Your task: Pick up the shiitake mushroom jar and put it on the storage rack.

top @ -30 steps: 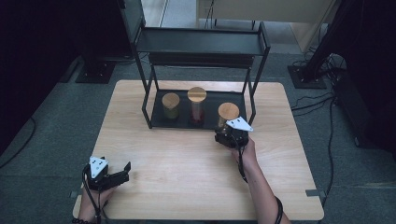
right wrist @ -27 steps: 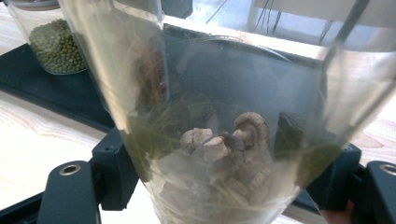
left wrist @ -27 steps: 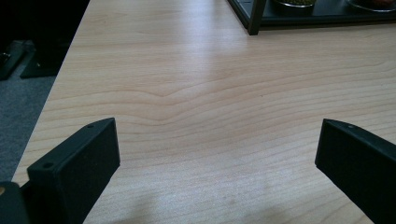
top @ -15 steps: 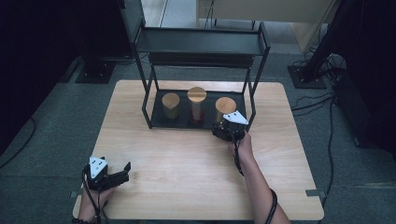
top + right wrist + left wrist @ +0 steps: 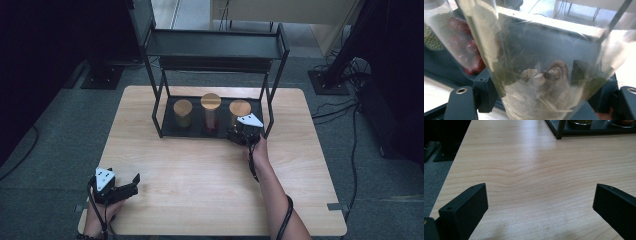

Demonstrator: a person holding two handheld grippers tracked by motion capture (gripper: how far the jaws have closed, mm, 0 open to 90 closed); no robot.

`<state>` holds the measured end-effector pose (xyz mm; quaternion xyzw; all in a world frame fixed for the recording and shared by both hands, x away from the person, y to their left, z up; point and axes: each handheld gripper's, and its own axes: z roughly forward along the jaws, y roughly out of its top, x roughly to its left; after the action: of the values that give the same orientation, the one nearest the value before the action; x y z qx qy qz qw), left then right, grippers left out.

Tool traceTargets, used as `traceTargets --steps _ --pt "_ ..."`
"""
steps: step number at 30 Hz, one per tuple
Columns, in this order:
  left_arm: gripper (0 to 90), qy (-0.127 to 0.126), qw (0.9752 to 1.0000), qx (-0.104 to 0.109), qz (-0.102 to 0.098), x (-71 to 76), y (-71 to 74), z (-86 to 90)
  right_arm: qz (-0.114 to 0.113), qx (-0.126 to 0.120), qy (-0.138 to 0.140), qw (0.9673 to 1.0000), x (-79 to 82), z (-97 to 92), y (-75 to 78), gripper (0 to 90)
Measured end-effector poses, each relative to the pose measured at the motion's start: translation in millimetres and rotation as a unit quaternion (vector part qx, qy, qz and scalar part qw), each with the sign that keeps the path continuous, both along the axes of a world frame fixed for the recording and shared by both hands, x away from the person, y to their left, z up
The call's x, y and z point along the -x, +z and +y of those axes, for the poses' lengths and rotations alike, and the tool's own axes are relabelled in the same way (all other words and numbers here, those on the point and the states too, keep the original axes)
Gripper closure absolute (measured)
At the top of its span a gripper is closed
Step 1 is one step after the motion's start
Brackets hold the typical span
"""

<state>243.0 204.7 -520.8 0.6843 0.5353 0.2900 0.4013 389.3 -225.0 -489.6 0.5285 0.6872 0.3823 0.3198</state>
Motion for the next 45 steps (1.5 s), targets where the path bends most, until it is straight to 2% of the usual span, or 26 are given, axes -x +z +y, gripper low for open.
traceTargets --steps 12,24,28,29,31,33,40,45 --pt "0.1 0.0 1.0 0.0 -0.001 0.3 0.0 0.0 0.007 -0.01 -0.015 0.9998 -14.5 -0.1 -2.5 24.9" --pt "0.1 -0.001 1.0 0.0 -0.001 0.2 0.0 0.0 0.005 -0.007 -0.024 0.9997 -27.6 0.0 -5.9 24.9" --pt "0.0 -0.001 1.0 0.001 -0.001 0.3 0.1 0.1 0.0 -0.006 -0.028 0.9996 -27.5 0.6 -7.8 24.1" --pt "0.1 -0.001 1.0 0.001 -0.002 0.3 0.1 0.1 0.001 -0.007 -0.028 0.9996 -26.9 0.6 -8.3 19.9" --pt "0.0 -0.001 1.0 0.0 -0.001 0.2 0.0 -0.1 0.005 -0.031 -0.021 0.9993 -25.4 -1.4 -9.7 10.4" --pt "0.0 -0.001 1.0 0.0 -0.002 0.3 0.0 -0.2 0.009 -0.037 -0.024 0.999 -24.0 -2.4 -10.7 2.8" --pt "0.0 -0.001 1.0 -0.002 -0.001 0.3 0.1 -0.6 0.016 -0.05 -0.016 0.9985 -17.1 -6.3 -17.0 0.0" --pt "0.1 -0.001 1.0 -0.004 0.0 0.0 0.0 -1.2 0.025 -0.046 -0.008 0.9986 -12.0 -6.6 -23.9 0.0"
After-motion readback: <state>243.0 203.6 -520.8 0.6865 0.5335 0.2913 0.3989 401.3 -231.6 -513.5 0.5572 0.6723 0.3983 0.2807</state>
